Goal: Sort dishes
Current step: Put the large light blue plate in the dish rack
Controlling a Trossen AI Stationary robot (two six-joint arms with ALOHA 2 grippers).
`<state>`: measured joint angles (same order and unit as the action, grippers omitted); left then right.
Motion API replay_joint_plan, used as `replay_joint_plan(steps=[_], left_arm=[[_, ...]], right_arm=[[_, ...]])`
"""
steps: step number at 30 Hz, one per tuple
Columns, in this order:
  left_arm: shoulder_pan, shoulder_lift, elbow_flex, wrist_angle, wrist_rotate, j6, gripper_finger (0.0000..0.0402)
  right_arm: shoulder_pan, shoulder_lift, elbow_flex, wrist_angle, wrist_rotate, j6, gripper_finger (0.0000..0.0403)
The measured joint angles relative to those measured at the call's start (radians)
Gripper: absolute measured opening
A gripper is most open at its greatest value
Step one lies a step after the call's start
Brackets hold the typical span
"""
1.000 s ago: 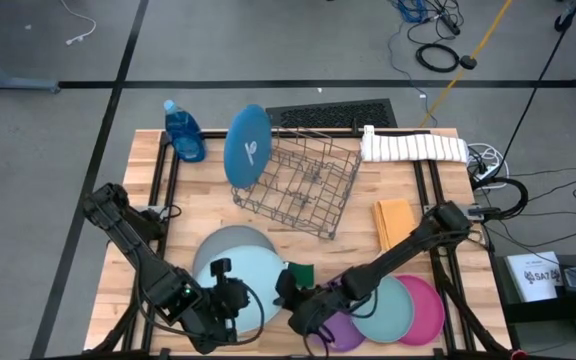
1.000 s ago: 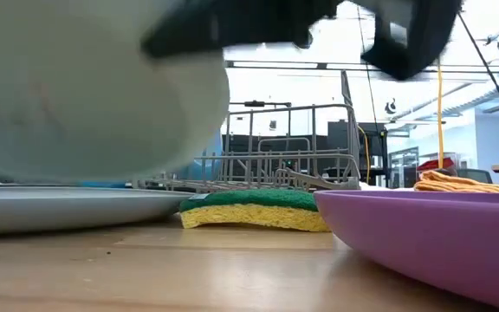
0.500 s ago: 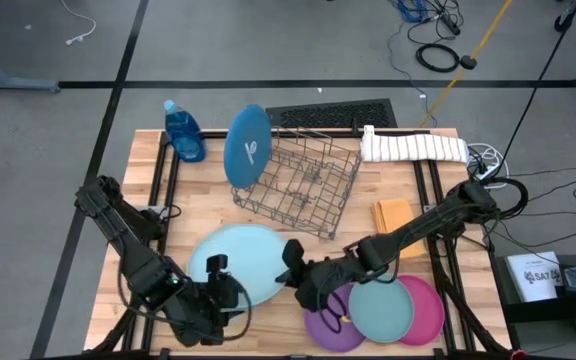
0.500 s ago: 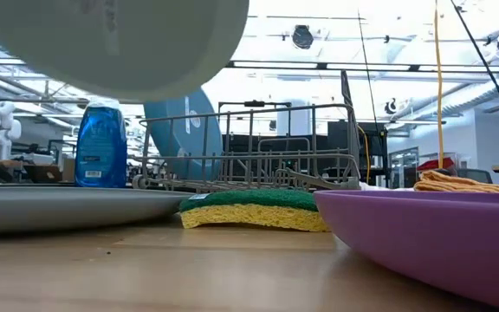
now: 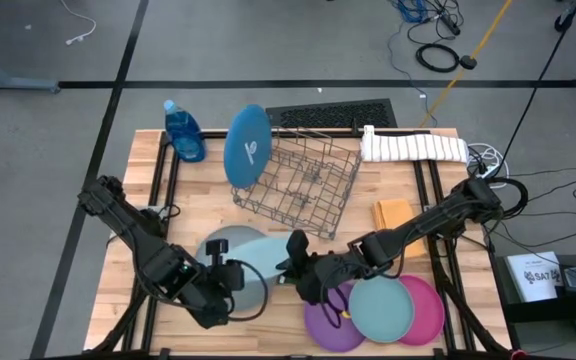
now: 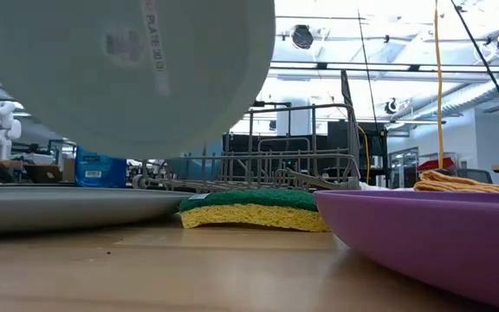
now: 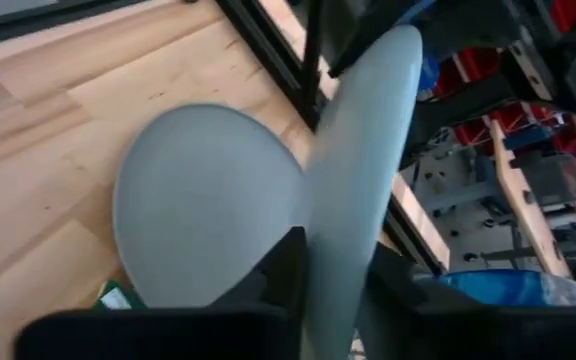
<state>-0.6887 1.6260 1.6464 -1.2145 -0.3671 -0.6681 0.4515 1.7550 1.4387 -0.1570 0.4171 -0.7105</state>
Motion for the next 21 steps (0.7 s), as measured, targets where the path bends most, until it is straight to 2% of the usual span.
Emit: replay_joint_plan(steps=[4, 11, 14, 17, 21], left_arm=[[0.019, -0.004, 0.053, -0.046, 0.005, 0.009, 0.0006], [0.040, -0.060, 0.289, -0.133, -0.099, 0.059, 0.0004], [0.061, -0.103, 0.356, -0.126, -0.149, 0.067, 0.0002], [0.115, -0.147, 0.378, -0.113, -0.243, 0.068, 0.0002], [0.216, -0.161, 0.375, -0.070, -0.260, 0.082, 0.0002]], right_arm=[[0.000, -0.016, 0.000, 0.011, 0.059, -0.009, 0.0108], [0.030, -0.090, 0.011, 0.046, 0.358, -0.027, 0.0164], [0.046, -0.133, 0.006, 0.005, 0.517, -0.054, 0.0178], [0.062, -0.188, 0.005, -0.035, 0.629, -0.066, 0.0183], [0.081, -0.258, 0.005, -0.154, 0.734, 0.016, 0.0184]])
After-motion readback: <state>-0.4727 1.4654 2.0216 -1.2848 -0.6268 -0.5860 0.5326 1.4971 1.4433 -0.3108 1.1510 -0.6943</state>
